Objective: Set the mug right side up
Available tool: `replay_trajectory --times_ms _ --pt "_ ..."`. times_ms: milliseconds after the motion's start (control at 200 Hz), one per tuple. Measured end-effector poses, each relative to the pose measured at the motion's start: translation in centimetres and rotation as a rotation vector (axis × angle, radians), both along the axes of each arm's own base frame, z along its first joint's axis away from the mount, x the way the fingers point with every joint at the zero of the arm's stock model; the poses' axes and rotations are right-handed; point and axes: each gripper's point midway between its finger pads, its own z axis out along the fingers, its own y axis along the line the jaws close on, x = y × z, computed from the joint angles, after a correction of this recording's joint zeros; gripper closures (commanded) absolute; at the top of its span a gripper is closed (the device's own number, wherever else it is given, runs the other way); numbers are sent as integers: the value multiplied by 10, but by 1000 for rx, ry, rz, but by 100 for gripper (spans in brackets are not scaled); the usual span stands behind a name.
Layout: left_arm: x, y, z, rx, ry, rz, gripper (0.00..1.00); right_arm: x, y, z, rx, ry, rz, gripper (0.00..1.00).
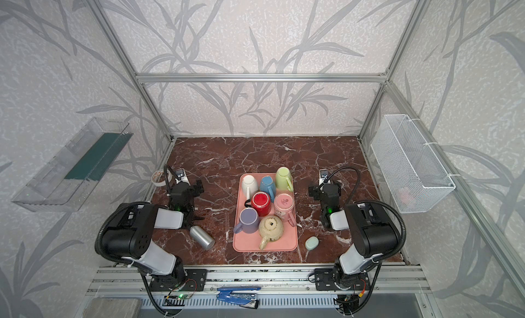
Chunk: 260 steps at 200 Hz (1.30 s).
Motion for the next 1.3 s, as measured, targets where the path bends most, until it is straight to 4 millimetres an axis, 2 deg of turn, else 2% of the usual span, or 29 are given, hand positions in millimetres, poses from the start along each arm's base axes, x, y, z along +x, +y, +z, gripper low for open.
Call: replay_trajectory --times_ms 145,230,310,420,485,580,690,785,940,1070,1135,1235,1300 --pt "-3 0 -1 1 22 -3 1 -11 -2 4 2 -24 -4 1" --pt "0 -3 9 -1 42 -16 1 -19 -4 19 9 -37 -12 1" --pt "11 -4 39 -5 23 -25 1 -19 -4 47 39 -73 -17 1" --pt "22 -9 89 -25 -27 -43 1 -14 2 90 102 -119 2 1" --pt "24 -15 112 -39 -36 -72 1 -12 9 104 131 -109 31 1" --pt "21 -26 131 -57 -20 -116 1 -13 19 113 170 -57 77 1" --pt "15 -50 137 -70 43 -184 2 -20 33 116 203 24 124 0" --pt "11 -81 143 -69 106 -260 4 -31 47 119 231 84 163 1" --pt "-2 -123 155 -93 182 -350 7 -50 85 124 252 192 247 6" --pt "-16 -129 154 -138 239 -349 7 -62 113 136 245 265 313 15" --pt "-27 -129 151 -158 273 -343 1 -68 125 140 234 306 344 25" --pt "-44 -128 150 -201 300 -340 1 -74 142 145 220 369 380 35" --pt "-53 -128 154 -228 298 -344 1 -78 152 145 208 413 398 37"
